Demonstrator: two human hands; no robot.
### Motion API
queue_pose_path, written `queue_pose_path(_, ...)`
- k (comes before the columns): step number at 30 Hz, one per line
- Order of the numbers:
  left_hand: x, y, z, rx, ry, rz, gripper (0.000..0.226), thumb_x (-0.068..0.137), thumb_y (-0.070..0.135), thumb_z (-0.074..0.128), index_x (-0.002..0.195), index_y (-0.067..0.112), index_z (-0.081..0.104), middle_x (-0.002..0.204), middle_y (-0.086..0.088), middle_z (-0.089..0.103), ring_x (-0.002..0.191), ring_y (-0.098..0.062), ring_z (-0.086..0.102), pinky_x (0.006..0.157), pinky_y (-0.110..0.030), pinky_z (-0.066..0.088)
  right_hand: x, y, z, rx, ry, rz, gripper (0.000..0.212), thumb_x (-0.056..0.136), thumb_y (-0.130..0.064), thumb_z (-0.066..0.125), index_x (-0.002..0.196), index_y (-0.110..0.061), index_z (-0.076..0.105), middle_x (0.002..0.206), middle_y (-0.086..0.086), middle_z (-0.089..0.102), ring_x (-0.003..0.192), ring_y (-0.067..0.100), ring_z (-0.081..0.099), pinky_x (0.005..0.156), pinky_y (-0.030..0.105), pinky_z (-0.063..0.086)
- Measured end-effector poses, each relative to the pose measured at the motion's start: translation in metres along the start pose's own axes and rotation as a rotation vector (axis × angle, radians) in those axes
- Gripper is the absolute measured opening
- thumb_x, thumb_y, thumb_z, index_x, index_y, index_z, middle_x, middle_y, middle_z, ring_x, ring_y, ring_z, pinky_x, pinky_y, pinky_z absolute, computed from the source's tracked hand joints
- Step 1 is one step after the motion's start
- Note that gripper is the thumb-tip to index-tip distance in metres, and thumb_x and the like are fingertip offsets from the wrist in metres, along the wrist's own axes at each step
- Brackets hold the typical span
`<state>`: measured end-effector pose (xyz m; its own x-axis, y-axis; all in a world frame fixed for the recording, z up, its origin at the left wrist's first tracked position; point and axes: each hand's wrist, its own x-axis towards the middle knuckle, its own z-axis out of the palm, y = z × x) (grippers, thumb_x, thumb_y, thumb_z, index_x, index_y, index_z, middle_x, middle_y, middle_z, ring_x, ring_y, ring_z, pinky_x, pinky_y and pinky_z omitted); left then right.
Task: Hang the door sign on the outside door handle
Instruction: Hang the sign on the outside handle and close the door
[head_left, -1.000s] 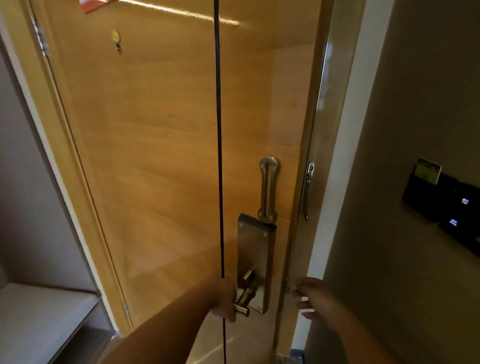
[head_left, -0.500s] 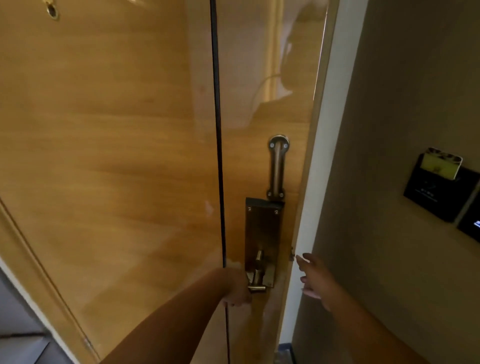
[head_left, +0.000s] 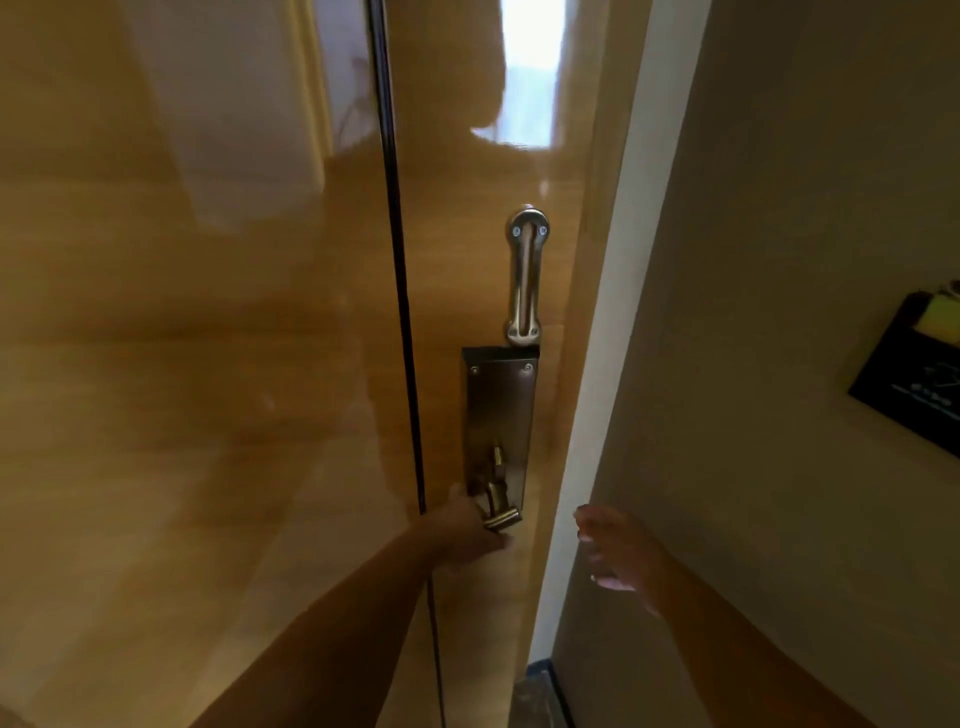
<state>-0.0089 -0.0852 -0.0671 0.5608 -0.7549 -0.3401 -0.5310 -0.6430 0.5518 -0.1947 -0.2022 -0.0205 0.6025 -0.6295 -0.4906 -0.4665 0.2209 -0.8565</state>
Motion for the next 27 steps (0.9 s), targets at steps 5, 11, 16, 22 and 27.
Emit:
queue_pose_path(5, 0.036, -0.009, 0.004, -0.174, 0.116, 0.004, 0.047, 0.076, 0.053, 0.067, 0.105, 0.015, 0.063, 0.088, 0.007, 0.055, 0.078, -0.01, 0.056, 0.066, -0.025, 0.045, 0.021, 0.001, -0.003, -0.072, -0.037, 0.089, 0.02, 0.096, -0.014, 0.048, 0.113, -0.009, 0.056, 0.094, 0.006, 0.063, 0.076, 0.016, 0.061, 0.064, 0.029, 0.051)
queue_pose_path(11, 0.064, -0.01, -0.003, -0.233, 0.177, -0.004, 0.052, 0.074, 0.056, 0.067, 0.104, 0.013, 0.065, 0.1, -0.001, 0.051, 0.086, -0.015, 0.053, 0.078, -0.03, 0.044, 0.049, 0.003, -0.002, -0.162, -0.019, 0.122, 0.011, 0.094, -0.021, 0.05, 0.091, -0.024, 0.06, 0.087, -0.001, 0.063, 0.073, 0.015, 0.059, 0.078, 0.033, 0.053)
queue_pose_path(16, 0.081, -0.012, -0.012, -0.3, 0.203, 0.024, 0.029, 0.079, 0.044, 0.067, 0.088, 0.017, 0.067, 0.067, 0.002, 0.062, 0.065, -0.012, 0.061, 0.054, -0.025, 0.042, 0.067, 0.001, 0.0, -0.265, -0.057, 0.047, 0.008, 0.091, -0.03, 0.053, 0.094, -0.032, 0.06, 0.093, -0.002, 0.066, 0.087, 0.021, 0.067, 0.066, 0.023, 0.052)
queue_pose_path(22, 0.106, -0.011, -0.028, -0.272, 0.224, -0.028, 0.013, 0.075, 0.026, 0.066, 0.077, 0.025, 0.054, 0.075, 0.0, 0.059, 0.068, -0.015, 0.063, 0.068, -0.037, 0.058, 0.087, -0.009, 0.007, -0.398, -0.125, 0.033, 0.021, 0.09, -0.036, 0.054, 0.109, -0.031, 0.058, 0.102, -0.004, 0.066, 0.081, 0.013, 0.065, 0.064, 0.022, 0.054)
queue_pose_path(27, 0.112, -0.017, -0.02, -0.262, 0.29, -0.028, 0.026, 0.076, 0.025, 0.067, 0.07, 0.034, 0.044, 0.075, 0.004, 0.057, 0.065, -0.01, 0.062, 0.062, -0.031, 0.057, 0.109, -0.017, 0.012, -0.403, -0.136, 0.037, 0.027, 0.091, -0.036, 0.053, 0.116, -0.027, 0.057, 0.101, -0.005, 0.066, 0.083, 0.014, 0.065, 0.066, 0.023, 0.053)
